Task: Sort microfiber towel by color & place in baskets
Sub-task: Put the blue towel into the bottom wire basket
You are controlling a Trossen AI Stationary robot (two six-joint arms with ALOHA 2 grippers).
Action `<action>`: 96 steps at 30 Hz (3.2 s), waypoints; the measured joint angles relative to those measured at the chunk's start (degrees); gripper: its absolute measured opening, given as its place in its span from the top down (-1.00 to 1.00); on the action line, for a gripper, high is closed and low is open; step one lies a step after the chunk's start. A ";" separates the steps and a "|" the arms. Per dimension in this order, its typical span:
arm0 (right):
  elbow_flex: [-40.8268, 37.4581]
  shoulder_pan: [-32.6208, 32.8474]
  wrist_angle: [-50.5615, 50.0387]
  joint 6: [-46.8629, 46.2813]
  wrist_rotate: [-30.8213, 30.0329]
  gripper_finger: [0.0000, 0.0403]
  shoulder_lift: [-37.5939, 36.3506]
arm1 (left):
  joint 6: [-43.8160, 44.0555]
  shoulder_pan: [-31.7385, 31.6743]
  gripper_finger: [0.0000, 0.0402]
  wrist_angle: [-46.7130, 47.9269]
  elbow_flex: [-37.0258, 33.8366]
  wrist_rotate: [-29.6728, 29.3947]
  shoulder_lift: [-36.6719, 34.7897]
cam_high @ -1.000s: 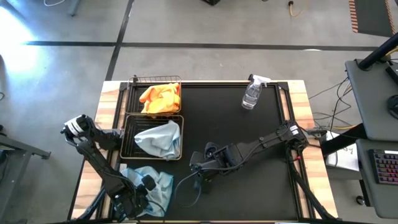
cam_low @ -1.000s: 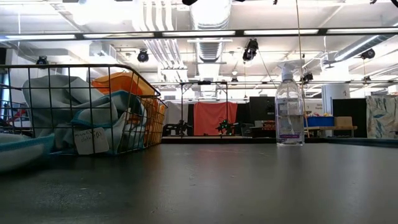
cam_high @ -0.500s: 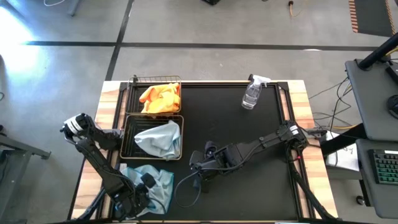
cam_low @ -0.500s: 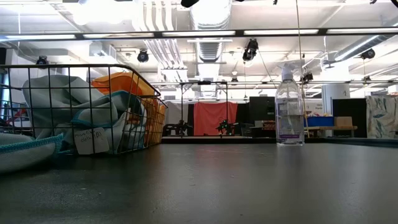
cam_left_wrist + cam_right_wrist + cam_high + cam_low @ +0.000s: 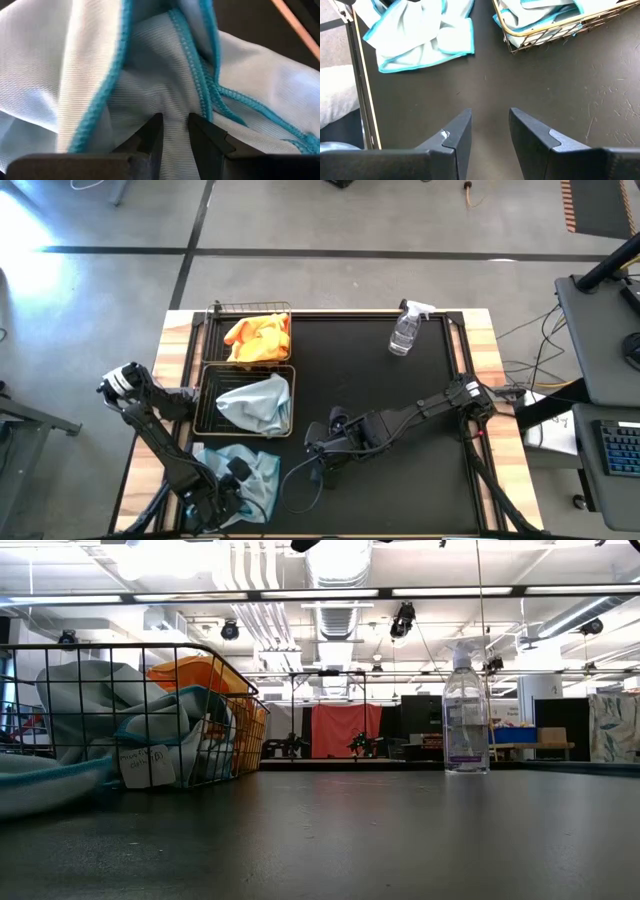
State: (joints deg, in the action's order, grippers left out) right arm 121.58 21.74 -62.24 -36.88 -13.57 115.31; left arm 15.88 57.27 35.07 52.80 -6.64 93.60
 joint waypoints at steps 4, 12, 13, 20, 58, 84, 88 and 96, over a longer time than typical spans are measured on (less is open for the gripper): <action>0.00 0.00 -0.01 0.00 -0.01 0.39 0.00 | -0.27 -0.06 0.62 -0.02 0.00 -0.36 0.00; 0.02 0.00 -0.02 0.00 -0.01 0.39 0.00 | -6.03 -0.11 0.62 -0.13 0.02 -0.50 0.02; 0.02 0.00 -0.02 0.00 -0.01 0.39 0.00 | -6.05 -0.11 0.62 -0.13 0.02 -0.50 0.02; 0.00 0.00 -0.02 0.00 -0.01 0.39 0.00 | -5.66 -0.11 0.62 -0.15 0.04 -0.51 0.02; 0.00 0.15 -0.03 0.00 -0.01 0.39 0.00 | 1.81 -0.11 0.62 -9.01 -5.22 -0.54 -0.22; 0.00 0.15 -0.02 -0.20 -0.01 0.39 0.00 | 2.34 -0.16 0.95 -8.22 -3.93 0.07 0.07; 0.00 0.15 -0.02 -0.20 -0.01 0.39 0.00 | 2.87 -0.15 0.99 -8.13 -3.93 0.09 -0.07; 0.00 0.15 -0.02 -0.20 -0.01 0.39 0.00 | 4.37 -0.10 1.00 -6.54 -4.09 0.51 -5.97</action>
State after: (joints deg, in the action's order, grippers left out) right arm 121.58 21.89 -62.26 -37.08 -13.58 115.31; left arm 20.25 57.17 28.53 48.71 -6.13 87.63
